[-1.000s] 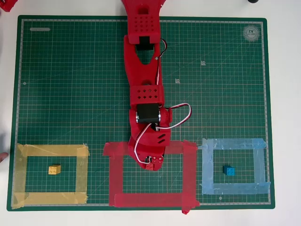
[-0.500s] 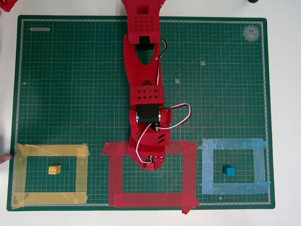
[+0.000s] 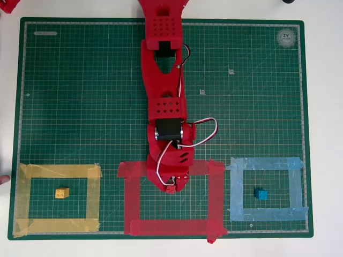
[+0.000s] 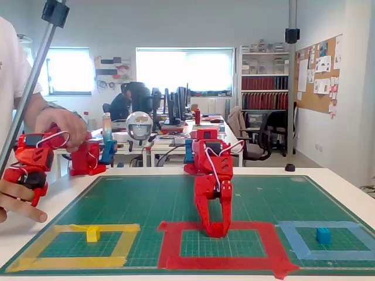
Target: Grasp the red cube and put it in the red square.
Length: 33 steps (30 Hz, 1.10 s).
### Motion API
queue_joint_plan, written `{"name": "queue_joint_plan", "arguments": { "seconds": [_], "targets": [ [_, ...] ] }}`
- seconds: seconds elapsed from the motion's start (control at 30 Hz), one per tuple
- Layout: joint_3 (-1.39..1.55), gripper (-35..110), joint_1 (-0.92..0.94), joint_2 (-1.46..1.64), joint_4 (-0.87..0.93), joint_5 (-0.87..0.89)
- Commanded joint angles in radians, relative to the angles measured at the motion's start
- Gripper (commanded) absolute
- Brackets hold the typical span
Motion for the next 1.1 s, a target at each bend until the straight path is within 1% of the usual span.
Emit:
{"name": "queue_joint_plan", "arguments": {
  "seconds": [0.0, 0.27, 0.53, 0.93, 1.07],
  "targets": [
    [0.006, 13, 0.006, 0.064, 0.002, -0.077],
    [0.008, 13, 0.011, 0.066, 0.002, -0.078],
    [0.009, 13, 0.023, 0.066, 0.002, -0.15],
    [0.014, 13, 0.028, 0.066, 0.002, -0.141],
    [0.018, 13, 0.031, 0.066, 0.002, -0.101]
  ]
}}
